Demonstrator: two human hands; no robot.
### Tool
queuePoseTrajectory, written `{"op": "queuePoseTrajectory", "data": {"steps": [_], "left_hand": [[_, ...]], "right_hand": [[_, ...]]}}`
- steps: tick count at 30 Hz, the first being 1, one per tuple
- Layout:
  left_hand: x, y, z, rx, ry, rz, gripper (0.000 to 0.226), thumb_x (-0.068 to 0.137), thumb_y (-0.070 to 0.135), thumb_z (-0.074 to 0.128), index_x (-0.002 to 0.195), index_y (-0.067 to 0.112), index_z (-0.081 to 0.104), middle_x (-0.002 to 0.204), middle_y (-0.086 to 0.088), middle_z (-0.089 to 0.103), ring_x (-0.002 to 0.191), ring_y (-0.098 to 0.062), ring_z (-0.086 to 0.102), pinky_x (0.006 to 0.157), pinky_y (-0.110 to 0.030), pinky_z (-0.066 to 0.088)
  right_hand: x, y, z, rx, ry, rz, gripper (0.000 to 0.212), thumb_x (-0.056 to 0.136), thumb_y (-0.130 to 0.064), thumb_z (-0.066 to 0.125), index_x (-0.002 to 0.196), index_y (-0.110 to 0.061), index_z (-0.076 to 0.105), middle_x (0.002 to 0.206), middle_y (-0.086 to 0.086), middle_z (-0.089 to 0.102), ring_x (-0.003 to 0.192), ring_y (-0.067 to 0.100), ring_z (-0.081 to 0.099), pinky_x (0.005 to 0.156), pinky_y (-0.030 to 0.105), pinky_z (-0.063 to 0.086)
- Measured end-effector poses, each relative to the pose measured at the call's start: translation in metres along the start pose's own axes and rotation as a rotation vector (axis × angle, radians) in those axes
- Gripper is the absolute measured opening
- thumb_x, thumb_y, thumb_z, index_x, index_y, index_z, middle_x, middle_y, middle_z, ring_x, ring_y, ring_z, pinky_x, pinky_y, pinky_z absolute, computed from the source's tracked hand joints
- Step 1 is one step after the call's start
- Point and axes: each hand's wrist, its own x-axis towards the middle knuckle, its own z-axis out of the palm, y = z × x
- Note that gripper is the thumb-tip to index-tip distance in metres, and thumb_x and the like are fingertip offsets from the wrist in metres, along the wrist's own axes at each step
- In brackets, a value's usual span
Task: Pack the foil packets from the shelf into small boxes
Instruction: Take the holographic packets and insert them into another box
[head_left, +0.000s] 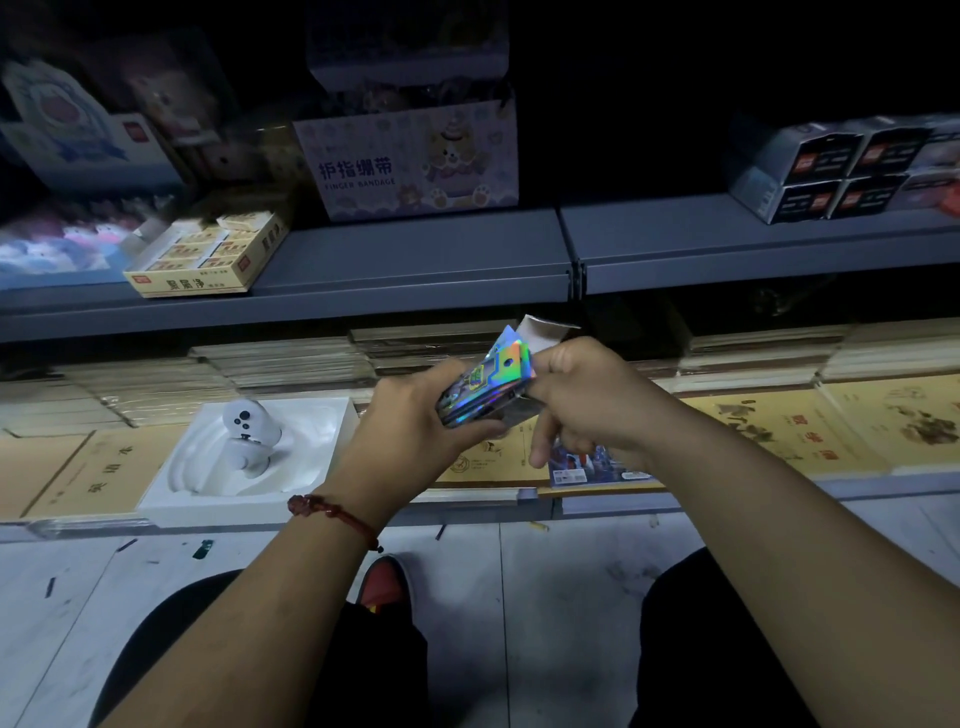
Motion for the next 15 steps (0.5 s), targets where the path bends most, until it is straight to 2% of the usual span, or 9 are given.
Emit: {"op": "queuePoseTrajectory", "data": {"steps": [2, 3, 4, 6, 8, 11, 13, 15], "left_hand": [[0.001, 0.0, 0.0, -0.024, 0.023, -0.028, 0.038, 0.071, 0.037, 0.092, 0.1, 0.027, 0.069, 0.068, 0.024, 0.062, 0.067, 0.01, 0.058, 0.061, -0.005, 0.037], [0.0, 0.001, 0.0, -0.03, 0.028, -0.04, 0.037, 0.07, 0.038, 0.092, 0.096, 0.031, 0.067, 0.067, 0.025, 0.061, 0.066, 0.009, 0.057, 0.061, -0.005, 0.036], [0.0, 0.002, -0.001, -0.033, 0.025, -0.054, 0.036, 0.07, 0.039, 0.091, 0.092, 0.036, 0.063, 0.068, 0.026, 0.061, 0.065, 0.008, 0.056, 0.06, -0.006, 0.036], [0.001, 0.004, -0.001, -0.035, 0.0, -0.088, 0.037, 0.071, 0.041, 0.09, 0.087, 0.043, 0.056, 0.072, 0.029, 0.061, 0.066, 0.006, 0.056, 0.059, -0.008, 0.036], [0.0, 0.003, -0.001, -0.045, -0.016, -0.125, 0.034, 0.072, 0.042, 0.089, 0.086, 0.041, 0.058, 0.074, 0.028, 0.063, 0.067, 0.004, 0.058, 0.059, -0.01, 0.037], [0.001, 0.002, -0.001, -0.092, -0.014, -0.189, 0.032, 0.074, 0.042, 0.088, 0.095, 0.036, 0.066, 0.077, 0.023, 0.068, 0.072, 0.004, 0.064, 0.062, -0.009, 0.042], [0.001, 0.002, -0.002, -0.196, -0.002, -0.261, 0.035, 0.076, 0.038, 0.088, 0.104, 0.028, 0.069, 0.079, 0.014, 0.073, 0.07, -0.002, 0.069, 0.064, -0.018, 0.053], [0.001, 0.004, -0.003, -0.338, -0.004, -0.329, 0.037, 0.078, 0.03, 0.088, 0.108, 0.024, 0.068, 0.082, 0.006, 0.076, 0.065, -0.013, 0.072, 0.061, -0.028, 0.06]], "right_hand": [[0.003, 0.001, -0.001, 0.028, -0.016, 0.002, 0.033, 0.108, -0.018, 0.038, 0.112, -0.018, 0.07, 0.07, 0.023, 0.073, 0.061, 0.04, 0.041, 0.044, 0.029, 0.017], [0.002, 0.0, -0.002, 0.019, 0.021, -0.016, 0.03, 0.107, -0.017, 0.041, 0.112, -0.015, 0.07, 0.067, 0.018, 0.073, 0.056, 0.04, 0.043, 0.042, 0.027, 0.02], [0.002, -0.001, -0.003, -0.018, 0.091, -0.049, 0.025, 0.105, -0.015, 0.046, 0.106, -0.012, 0.071, 0.061, 0.011, 0.072, 0.047, 0.04, 0.049, 0.038, 0.024, 0.024], [0.001, -0.001, -0.006, -0.139, 0.261, -0.16, 0.018, 0.098, -0.011, 0.06, 0.087, -0.011, 0.074, 0.058, 0.003, 0.071, 0.039, 0.026, 0.063, 0.037, 0.017, 0.036], [0.001, -0.001, -0.008, -0.189, 0.318, -0.241, 0.015, 0.095, -0.013, 0.068, 0.081, -0.012, 0.075, 0.065, 0.005, 0.074, 0.037, 0.02, 0.064, 0.039, 0.013, 0.039], [0.002, 0.002, -0.007, -0.185, 0.337, -0.319, 0.012, 0.095, -0.015, 0.07, 0.084, -0.015, 0.075, 0.066, 0.002, 0.073, 0.04, 0.016, 0.064, 0.045, 0.022, 0.049], [0.004, 0.004, -0.008, -0.161, 0.433, -0.374, 0.012, 0.095, -0.013, 0.068, 0.085, -0.017, 0.074, 0.068, 0.003, 0.07, 0.044, 0.016, 0.065, 0.05, 0.031, 0.056], [0.009, 0.006, -0.011, -0.11, 0.547, -0.413, 0.005, 0.093, -0.016, 0.069, 0.092, -0.019, 0.072, 0.075, 0.005, 0.068, 0.055, 0.022, 0.066, 0.059, 0.038, 0.058]]}}
